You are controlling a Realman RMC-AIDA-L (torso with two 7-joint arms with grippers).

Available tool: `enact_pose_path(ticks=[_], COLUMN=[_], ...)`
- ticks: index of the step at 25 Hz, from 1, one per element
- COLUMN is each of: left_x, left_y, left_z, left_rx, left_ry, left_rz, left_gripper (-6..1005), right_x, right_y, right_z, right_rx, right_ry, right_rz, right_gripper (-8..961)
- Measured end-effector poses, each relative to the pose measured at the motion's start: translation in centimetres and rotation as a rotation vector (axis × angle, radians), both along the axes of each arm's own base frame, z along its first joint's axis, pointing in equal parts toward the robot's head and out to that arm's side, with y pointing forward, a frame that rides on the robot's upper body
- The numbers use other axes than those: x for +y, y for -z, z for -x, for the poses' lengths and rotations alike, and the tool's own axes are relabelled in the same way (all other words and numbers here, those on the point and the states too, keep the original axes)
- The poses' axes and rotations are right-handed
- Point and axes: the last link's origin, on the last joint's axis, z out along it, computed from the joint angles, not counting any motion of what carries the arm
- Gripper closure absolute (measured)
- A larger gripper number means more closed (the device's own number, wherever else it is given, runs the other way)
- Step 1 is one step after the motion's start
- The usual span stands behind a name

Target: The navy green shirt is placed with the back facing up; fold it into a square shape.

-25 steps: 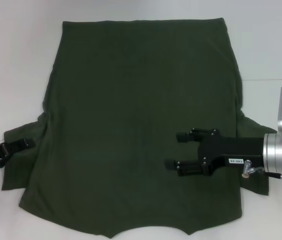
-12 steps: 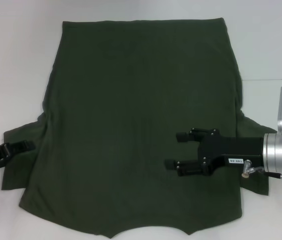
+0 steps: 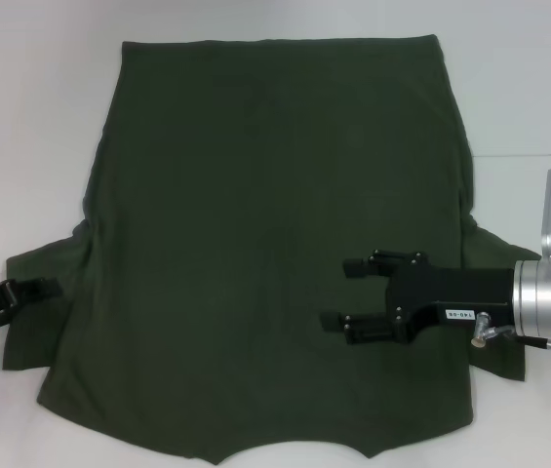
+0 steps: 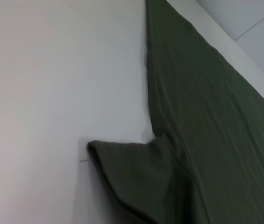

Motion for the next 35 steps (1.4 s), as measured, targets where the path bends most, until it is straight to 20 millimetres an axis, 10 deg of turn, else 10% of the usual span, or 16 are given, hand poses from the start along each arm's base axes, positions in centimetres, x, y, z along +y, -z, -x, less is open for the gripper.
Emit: enact_pose_path(ticks=[13,29,35], left_x=[0.0,0.2,1.1], left_y=[0.1,0.2,-0.7], left_z=[0.2,0.2,-0.5], left_rx=[0.007,0.020,0.026], left_ry=[-0.021,-0.024,0.000], left_rz=[0.006,0.024,0.013], left_gripper=[567,996,995], right_x=[0.1,0.2,0.1], right_y=[0.0,0.0,0.0], right_z=[0.1,0.3,0.1], right_rx=[0.000,-0.001,-0.001], right_ry=[-0.003,-0.007,-0.003], right_rz=[0.000,-0.001,-0.002], right_gripper=[29,28,28])
